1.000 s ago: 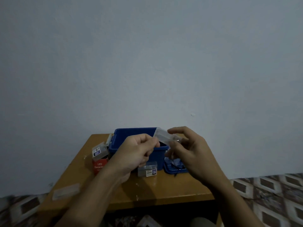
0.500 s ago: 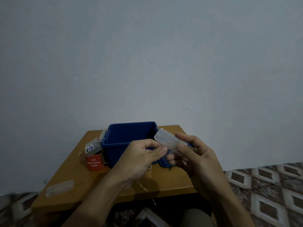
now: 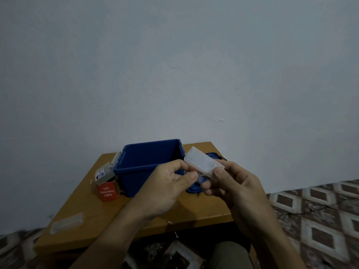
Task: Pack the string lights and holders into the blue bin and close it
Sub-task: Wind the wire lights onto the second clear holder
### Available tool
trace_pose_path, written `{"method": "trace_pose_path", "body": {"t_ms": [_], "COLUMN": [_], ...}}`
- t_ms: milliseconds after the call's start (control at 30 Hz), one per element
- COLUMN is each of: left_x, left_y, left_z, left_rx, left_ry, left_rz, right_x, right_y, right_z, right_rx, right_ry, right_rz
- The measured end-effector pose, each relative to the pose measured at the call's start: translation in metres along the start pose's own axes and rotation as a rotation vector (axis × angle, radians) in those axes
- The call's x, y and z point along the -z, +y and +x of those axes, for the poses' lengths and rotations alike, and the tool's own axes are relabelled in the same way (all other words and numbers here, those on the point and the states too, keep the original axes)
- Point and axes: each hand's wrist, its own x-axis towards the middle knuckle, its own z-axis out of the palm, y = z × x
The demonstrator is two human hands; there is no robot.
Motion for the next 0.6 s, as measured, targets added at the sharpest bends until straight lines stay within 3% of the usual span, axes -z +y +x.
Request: {"method": "trace_pose_path", "body": {"t_ms": [400,600], "left_x": [-0.002,-0.002], "left_y": [-0.015,-0.014], "left_z": [0.01,0.016], "left_rx": [0.159,0.337], "left_ry": [-0.041,-0.071], "left_rz": [0.07,-0.235], "right_x": [0.016,0.013], "right_y": [-0.004,-0.006], "right_z": [0.001,-0.002], "right_rx": [-0.007,-0.007], "right_ry": [0.038,-0.031], "right_rz": [0.068,0.067]}}
